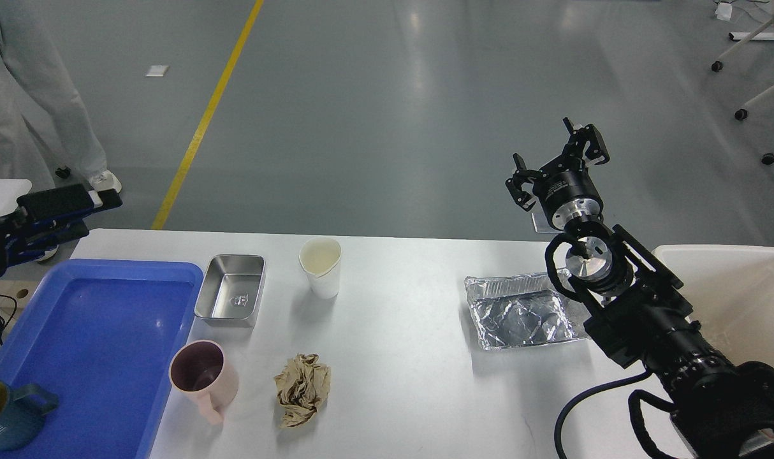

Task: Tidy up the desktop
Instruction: 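Lower the left gripper toward the pink mug beside the blue tray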

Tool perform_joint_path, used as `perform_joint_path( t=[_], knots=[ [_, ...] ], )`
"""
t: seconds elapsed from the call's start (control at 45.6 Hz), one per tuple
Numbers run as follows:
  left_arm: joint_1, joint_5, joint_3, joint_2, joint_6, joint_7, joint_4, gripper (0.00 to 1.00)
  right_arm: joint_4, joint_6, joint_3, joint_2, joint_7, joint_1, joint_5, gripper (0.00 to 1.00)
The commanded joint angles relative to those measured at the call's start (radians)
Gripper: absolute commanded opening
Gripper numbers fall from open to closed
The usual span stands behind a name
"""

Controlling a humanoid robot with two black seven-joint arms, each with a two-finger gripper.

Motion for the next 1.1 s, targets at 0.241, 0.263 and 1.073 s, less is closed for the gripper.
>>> perform_joint_path(
  t=[0.241, 0.263, 1.073],
  knots=[
    [-0.003, 0.011, 0.077, 0.295, -0.080, -0.011, -0.145, 0.93, 0.001, -0.002, -0.002, 0.002, 0.000, -0.003, -0.003, 1.00],
    [-0.006, 0.011, 0.077, 0.307, -0.095, -0.013, -0.145, 0.93, 0.003, -0.002, -0.002, 0.002, 0.000, -0.003, -0.003, 1.00],
    [-0.093, 0.058, 0.082, 0.310, -0.165, 0.021, -0.138, 0.92, 0.017, -0.003, -0.002, 0.002, 0.000, -0.021, -0.003, 1.00]
  ],
)
